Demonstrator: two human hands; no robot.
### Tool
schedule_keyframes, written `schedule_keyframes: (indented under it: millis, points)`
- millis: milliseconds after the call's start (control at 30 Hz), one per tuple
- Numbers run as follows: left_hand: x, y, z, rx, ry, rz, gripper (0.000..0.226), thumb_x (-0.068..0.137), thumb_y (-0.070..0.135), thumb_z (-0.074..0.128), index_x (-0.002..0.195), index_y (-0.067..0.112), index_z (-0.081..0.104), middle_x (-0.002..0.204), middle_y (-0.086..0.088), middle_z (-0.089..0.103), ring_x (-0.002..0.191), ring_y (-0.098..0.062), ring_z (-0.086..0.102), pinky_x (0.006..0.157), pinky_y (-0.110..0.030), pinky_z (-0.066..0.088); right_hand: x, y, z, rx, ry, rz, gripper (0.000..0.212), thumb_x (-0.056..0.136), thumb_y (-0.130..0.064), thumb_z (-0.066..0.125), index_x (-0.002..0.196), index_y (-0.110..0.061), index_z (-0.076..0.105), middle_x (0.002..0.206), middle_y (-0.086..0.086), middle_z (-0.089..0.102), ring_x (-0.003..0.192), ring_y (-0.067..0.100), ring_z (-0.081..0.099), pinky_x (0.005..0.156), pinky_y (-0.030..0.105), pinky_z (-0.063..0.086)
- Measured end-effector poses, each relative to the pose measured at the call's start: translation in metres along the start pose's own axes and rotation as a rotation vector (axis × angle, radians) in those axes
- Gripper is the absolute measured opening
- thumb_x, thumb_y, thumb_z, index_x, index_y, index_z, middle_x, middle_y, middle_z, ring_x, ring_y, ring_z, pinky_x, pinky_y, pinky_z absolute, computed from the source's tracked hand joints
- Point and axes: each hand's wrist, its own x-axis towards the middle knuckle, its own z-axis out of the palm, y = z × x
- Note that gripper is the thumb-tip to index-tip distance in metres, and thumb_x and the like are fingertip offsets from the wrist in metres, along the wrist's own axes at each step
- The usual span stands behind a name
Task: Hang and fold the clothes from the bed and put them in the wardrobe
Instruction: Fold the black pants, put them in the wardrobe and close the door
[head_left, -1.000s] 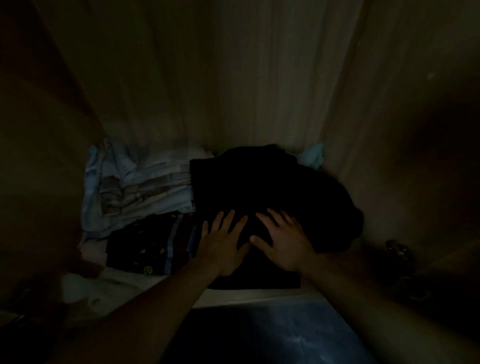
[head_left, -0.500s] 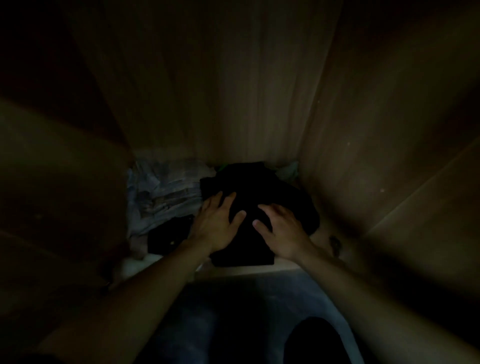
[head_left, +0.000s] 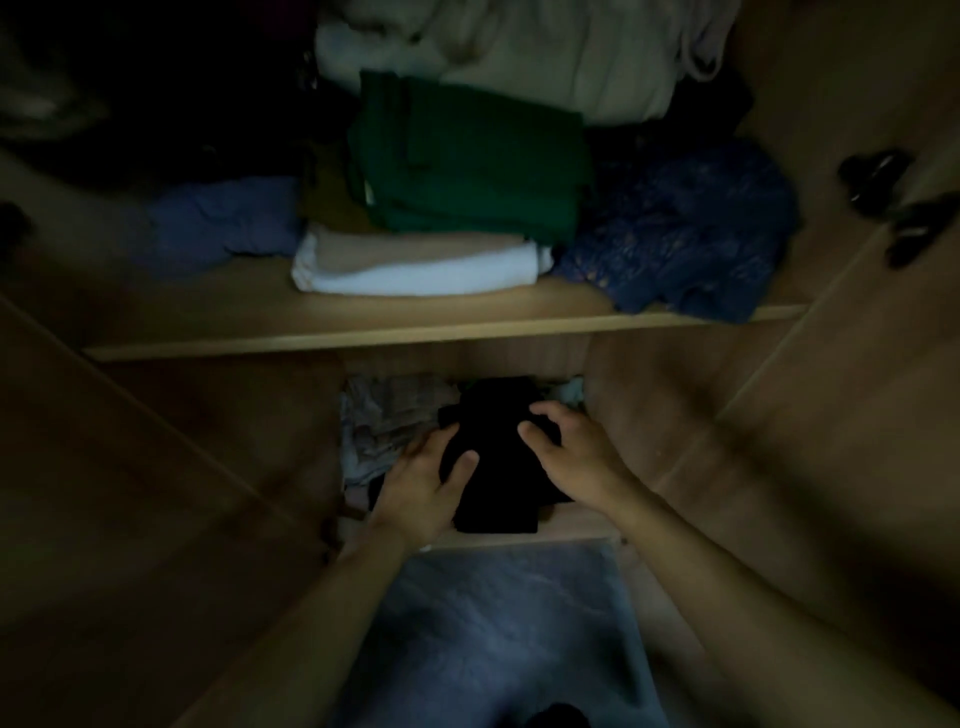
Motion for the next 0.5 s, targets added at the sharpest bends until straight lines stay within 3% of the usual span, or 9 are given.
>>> schedule_keyframes:
  millis: [133, 500]
  points:
    - [-0.041, 0.065, -0.057, -0.065, 0.088, 0.04, 0.063, 0.094, 0.057, 0.036, 0.145, 0.021, 0.045, 0.144, -0.006, 0.05, 0.133, -0.025, 0.046, 0.108, -0.042, 0.041, -0.045, -0.067, -0.049, 0.029, 0.186, -0.187, 0.034, 0.097, -0.043, 0.053, 0.126, -0.026, 0.059, 0.121, -0.004, 0.063, 0.112, 0.012, 0.058, 0.091, 0.023, 0.045]
    - [-0.122, 0.129, -0.168, -0.06, 0.301, 0.186, 0.065, 0.095, 0.063, 0.034, 0.148, 0.026, 0.039, 0.151, 0.001, 0.043, 0.138, -0.022, 0.035, 0.108, -0.032, 0.032, -0.163, -0.188, -0.087, -0.138, 0.281, -0.318, 0.047, 0.096, -0.05, 0.053, 0.138, -0.03, 0.046, 0.137, -0.002, 0.053, 0.12, 0.017, 0.053, 0.095, 0.031, 0.046]
